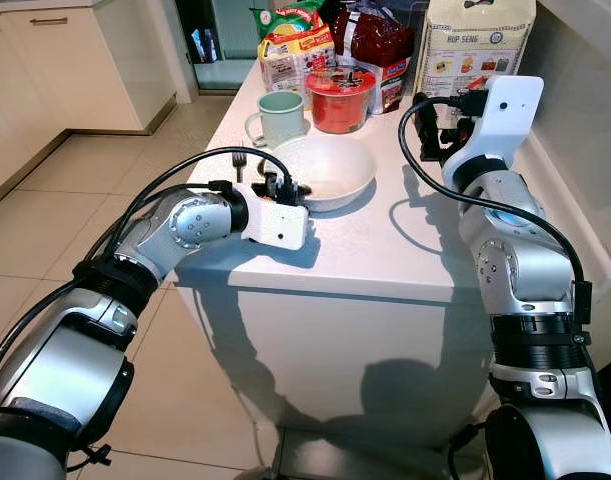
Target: Setting the table
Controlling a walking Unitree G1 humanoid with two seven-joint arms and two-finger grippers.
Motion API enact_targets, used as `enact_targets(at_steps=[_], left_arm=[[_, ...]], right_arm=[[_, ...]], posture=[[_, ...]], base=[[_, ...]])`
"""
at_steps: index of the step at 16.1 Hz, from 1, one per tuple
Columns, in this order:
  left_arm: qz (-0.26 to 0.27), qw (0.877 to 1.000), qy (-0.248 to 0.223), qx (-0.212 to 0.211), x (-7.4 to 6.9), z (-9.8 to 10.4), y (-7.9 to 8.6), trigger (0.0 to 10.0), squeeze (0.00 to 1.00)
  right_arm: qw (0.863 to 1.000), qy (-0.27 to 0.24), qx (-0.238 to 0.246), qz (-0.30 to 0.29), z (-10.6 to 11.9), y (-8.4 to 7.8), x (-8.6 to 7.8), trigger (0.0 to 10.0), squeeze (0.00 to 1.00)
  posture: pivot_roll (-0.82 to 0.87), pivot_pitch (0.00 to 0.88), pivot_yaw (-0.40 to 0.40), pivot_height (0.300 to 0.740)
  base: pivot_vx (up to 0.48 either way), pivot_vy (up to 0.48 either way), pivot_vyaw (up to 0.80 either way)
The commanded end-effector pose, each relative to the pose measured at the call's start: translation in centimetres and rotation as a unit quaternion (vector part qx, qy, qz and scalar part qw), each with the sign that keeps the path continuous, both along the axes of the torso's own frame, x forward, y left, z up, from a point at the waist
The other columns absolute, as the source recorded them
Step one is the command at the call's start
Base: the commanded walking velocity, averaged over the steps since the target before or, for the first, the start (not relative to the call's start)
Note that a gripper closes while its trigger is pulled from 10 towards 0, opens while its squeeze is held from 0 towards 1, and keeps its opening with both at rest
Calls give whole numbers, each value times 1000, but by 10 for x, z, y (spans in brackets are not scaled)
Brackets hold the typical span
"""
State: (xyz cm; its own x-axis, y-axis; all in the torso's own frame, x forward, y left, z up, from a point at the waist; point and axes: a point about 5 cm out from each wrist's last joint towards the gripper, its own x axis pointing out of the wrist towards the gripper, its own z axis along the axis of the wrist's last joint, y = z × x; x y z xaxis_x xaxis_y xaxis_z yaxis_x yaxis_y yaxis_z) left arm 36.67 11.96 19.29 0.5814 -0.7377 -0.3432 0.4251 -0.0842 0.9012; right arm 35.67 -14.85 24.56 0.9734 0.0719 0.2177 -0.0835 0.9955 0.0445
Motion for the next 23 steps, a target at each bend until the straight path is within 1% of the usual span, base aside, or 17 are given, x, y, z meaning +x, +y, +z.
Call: enact_targets(at_steps=[1, 3, 7, 10, 11, 13, 14, 16, 17, 22, 23], left_arm=[[-2, 1000, -2, 13, 2, 4, 1, 0, 0], [-9, 1000, 9, 19, 0, 2, 2, 0, 0], [-11, 1000, 7, 14, 0, 3, 1, 0, 0], [-21, 1000, -15, 9, 0, 8, -1, 0, 0], [-30, 999, -35, 10, 0, 11, -1, 0, 0], [-40, 997, -60, 10, -1, 15, -3, 0, 0], [-41, 997, -63, 8, -1, 15, -3, 0, 0], [-49, 994, -94, -2, -1, 22, -6, 0, 0], [-50, 994, -96, -2, -1, 23, -6, 0, 0], [-62, 990, -116, -40, -3, 35, -10, 0, 0], [-66, 988, -128, -54, -5, 42, -12, 0, 0]], right_arm=[[1000, -3, -2, 0, 2, 2, -2, 10000, 0], [1000, -3, -2, 1, 2, 2, -2, 10000, 0], [1000, -2, -2, 1, 2, 2, -2, 10000, 0], [1000, -1, -3, 1, 1, 2, -2, 10000, 0], [1000, 0, -3, 1, 1, 2, -2, 10000, 0], [1000, 1, -3, 1, 1, 2, -2, 10000, 0], [1000, 1, -3, 1, 0, 2, -2, 10000, 0], [1000, 2, -3, 2, -1, 3, -2, 10000, 0], [1000, 2, -3, 2, -1, 3, -2, 10000, 0], [1000, 5, -4, 2, -4, 3, -1, 10000, 0], [1000, 6, -10, 0, -6, 2, 0, 10000, 0]], posture=[[43, 0, 99, 740], [45, 0, 100, 740], [45, 0, 100, 740], [45, 0, 101, 740], [45, 0, 101, 740], [45, 0, 101, 740], [46, 0, 99, 740], [47, 0, 98, 740], [47, 0, 98, 740], [47, 0, 93, 740], [49, 0, 88, 740]], base=[[0, 0, 0], [0, 0, 0], [0, 0, 0], [0, 0, 0], [0, 0, 0], [0, 0, 0], [0, 0, 0], [0, 0, 0], [0, 0, 0], [0, 0, 0], [0, 0, 0]])
